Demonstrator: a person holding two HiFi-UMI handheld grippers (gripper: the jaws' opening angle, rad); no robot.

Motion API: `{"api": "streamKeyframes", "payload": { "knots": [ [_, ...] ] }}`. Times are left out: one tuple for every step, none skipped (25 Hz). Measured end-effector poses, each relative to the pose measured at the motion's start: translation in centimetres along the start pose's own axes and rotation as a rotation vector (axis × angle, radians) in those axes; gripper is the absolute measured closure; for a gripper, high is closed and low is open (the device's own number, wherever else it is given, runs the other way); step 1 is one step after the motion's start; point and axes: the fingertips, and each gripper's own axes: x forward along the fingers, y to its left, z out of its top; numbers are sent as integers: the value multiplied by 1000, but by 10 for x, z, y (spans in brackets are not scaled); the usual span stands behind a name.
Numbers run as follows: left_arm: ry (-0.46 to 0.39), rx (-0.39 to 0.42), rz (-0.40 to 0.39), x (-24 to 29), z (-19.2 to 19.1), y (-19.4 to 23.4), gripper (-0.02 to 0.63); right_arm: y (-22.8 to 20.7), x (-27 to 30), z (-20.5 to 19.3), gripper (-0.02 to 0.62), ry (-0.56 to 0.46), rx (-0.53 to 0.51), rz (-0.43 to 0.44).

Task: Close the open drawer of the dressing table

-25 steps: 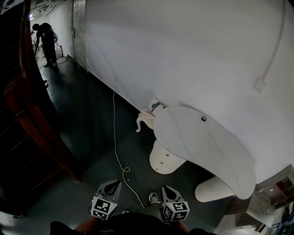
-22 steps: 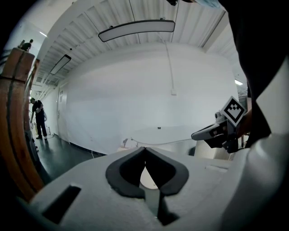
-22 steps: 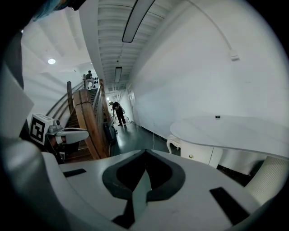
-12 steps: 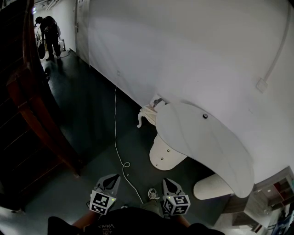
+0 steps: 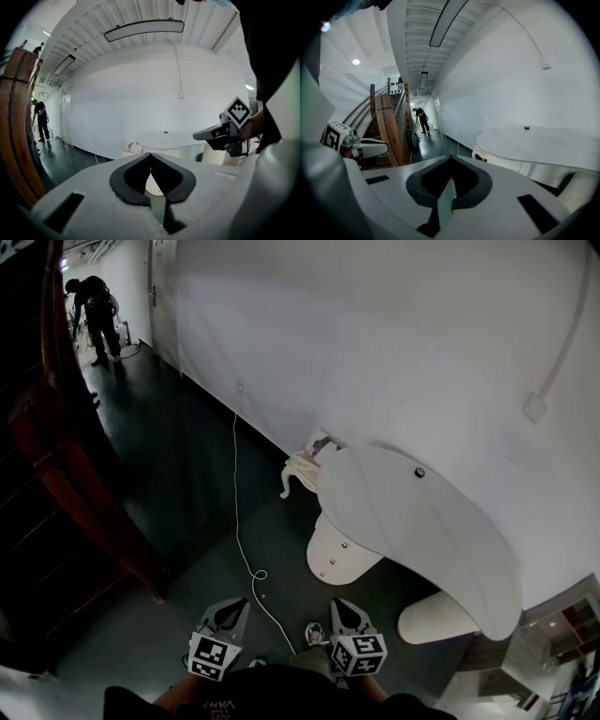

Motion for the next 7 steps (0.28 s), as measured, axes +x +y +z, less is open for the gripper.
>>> {"api": "streamKeyframes", "payload": {
  "knots": [
    [0, 0, 1, 0, 0, 1, 588, -1, 0, -1, 594, 1, 2, -3],
    [-1, 0, 3, 1, 0, 2, 588, -2, 1, -1, 594, 2, 3, -5],
    [-1, 0, 4, 1, 0, 3, 588, -3, 1, -1, 594, 1, 5, -7],
    [-2, 0, 6, 2, 1, 3, 588, -4, 2, -2, 594, 0, 7, -10],
    [-3, -1, 7, 3, 1, 4, 588, -5, 2, -2, 594, -1, 9, -12],
    [-4, -1, 8, 4, 1, 4, 588, -6, 3, -2, 594, -3, 12, -15],
    [-5, -2, 9, 5, 1, 5, 588, -8, 3, -2, 594, -4, 15, -18]
  ]
}}
